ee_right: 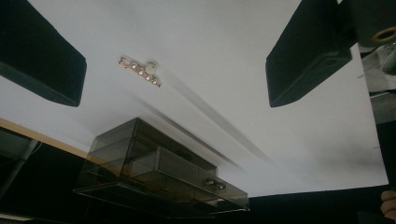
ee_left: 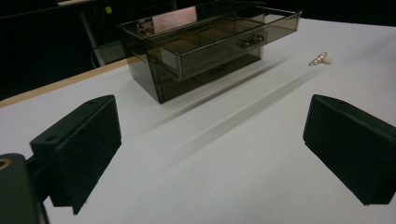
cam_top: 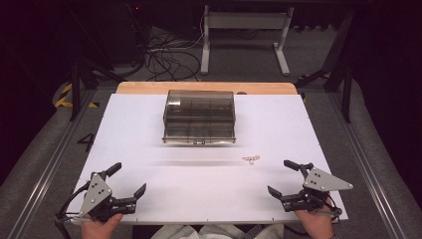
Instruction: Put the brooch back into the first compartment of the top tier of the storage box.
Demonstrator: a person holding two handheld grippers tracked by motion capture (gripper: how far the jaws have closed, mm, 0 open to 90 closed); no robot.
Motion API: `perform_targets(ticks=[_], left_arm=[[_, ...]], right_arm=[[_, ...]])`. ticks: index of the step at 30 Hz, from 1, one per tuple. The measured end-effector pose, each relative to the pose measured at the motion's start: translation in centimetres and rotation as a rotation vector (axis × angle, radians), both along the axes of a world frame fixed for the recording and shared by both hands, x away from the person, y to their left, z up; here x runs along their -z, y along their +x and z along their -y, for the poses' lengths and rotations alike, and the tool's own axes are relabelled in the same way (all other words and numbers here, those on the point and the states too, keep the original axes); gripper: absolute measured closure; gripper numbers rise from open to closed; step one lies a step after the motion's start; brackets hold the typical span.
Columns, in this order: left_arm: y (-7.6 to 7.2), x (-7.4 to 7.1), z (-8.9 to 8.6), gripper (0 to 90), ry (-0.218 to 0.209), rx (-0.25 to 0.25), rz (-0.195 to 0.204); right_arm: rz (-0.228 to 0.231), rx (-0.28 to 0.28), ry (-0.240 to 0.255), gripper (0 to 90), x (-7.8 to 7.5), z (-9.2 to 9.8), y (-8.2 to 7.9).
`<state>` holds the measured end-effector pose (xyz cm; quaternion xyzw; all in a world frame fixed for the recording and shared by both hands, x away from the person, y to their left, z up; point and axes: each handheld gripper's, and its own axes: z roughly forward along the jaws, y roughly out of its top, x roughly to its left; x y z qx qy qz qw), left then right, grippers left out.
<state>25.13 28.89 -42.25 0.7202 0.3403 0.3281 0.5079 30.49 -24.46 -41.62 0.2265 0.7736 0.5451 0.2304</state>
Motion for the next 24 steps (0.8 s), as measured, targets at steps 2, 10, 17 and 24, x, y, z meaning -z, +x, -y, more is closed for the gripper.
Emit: perform_targets(ticks=[2, 10, 17, 24], left_arm=[[0.16, -0.03, -0.03, 5.7, -0.019, 0.0, -0.014], [0.14, -0.06, -0.06, 5.6, -0.038, 0.004, -0.012], [-0.04, -0.13, 0.19, 5.6, -0.012, -0.002, 0.011], [0.02, -0.11, 0.11, 5.7, -0.01, -0.009, 0.007]], right_arm=[[-0.004, -0.001, 0.003, 6.2, 0.05, -0.03, -0.06], [-0.005, -0.006, 0.005, 7.2, 0.04, -0.06, -0.09], [-0.002, -0.01, -0.002, 7.8, 0.04, -0.18, -0.13], [0.009, -0.008, -0.022, 8.6, -0.12, -0.28, -0.12]])
